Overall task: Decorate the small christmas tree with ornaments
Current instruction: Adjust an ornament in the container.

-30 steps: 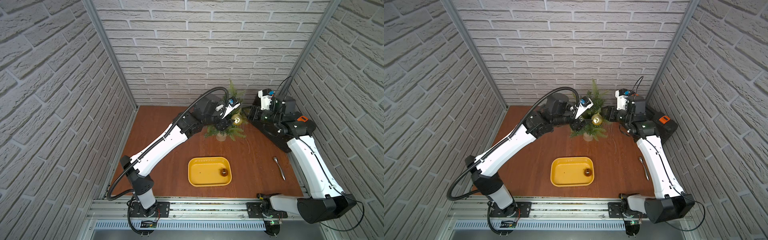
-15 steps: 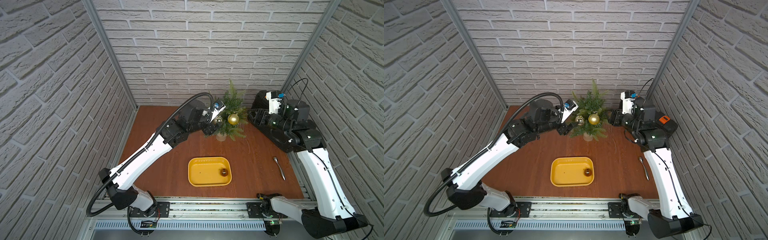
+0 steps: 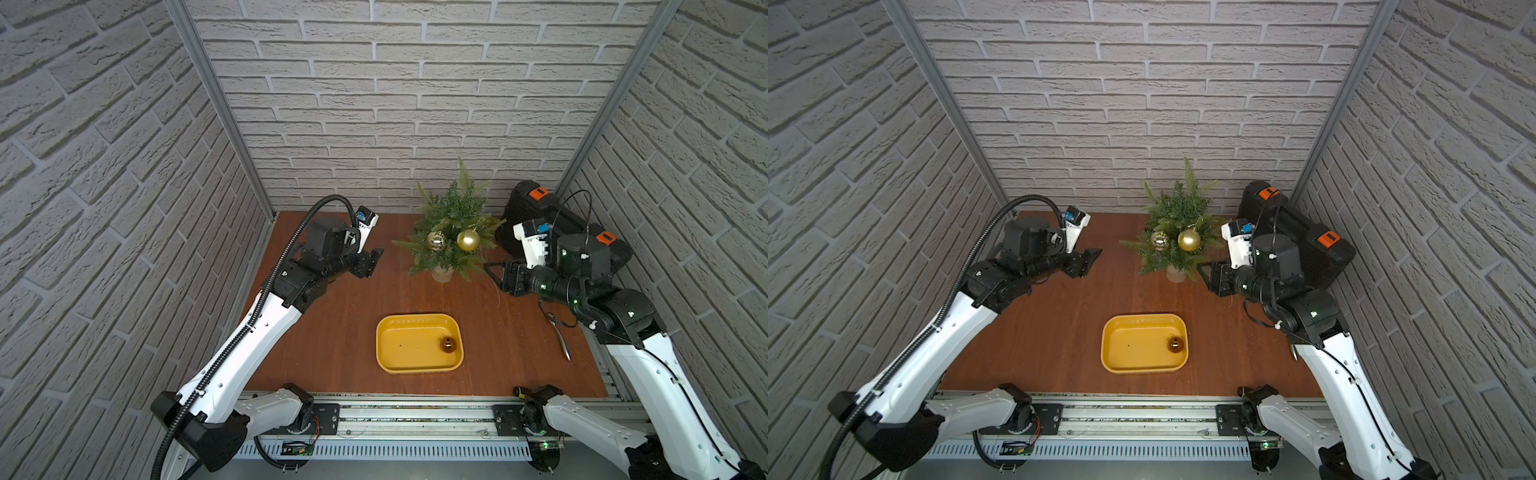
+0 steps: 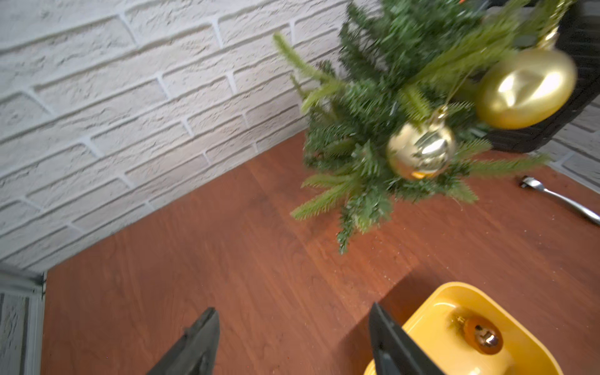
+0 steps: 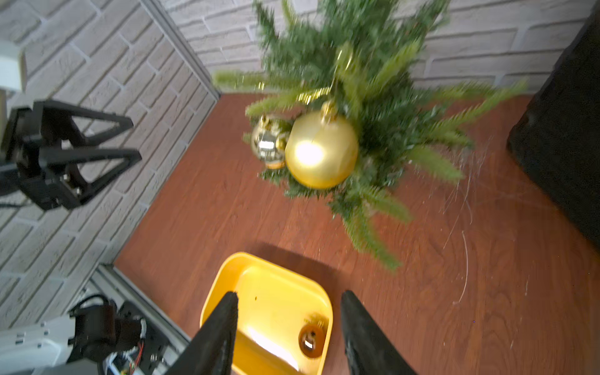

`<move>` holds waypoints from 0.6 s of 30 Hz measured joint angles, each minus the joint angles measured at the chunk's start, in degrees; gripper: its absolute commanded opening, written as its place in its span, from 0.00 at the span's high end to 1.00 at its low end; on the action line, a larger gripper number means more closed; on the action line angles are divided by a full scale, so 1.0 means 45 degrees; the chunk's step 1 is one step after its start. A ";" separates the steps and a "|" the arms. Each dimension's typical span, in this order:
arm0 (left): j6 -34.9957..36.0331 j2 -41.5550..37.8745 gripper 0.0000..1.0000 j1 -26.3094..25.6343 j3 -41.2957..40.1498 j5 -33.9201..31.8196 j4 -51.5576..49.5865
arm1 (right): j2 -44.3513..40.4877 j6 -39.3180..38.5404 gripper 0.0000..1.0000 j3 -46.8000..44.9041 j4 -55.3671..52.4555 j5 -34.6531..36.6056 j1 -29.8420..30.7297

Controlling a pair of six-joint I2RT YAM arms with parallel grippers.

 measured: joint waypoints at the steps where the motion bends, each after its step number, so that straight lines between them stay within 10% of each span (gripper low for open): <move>1: -0.0058 -0.0233 0.27 0.0272 -0.0369 0.0121 -0.0005 | -0.0087 0.0092 0.49 -0.0296 -0.0233 0.0257 0.0505; 18: -0.0189 -0.1457 0.27 0.2025 -0.3041 0.1025 0.0214 | 0.4430 0.1909 0.47 -0.2861 -0.1991 0.3759 0.6363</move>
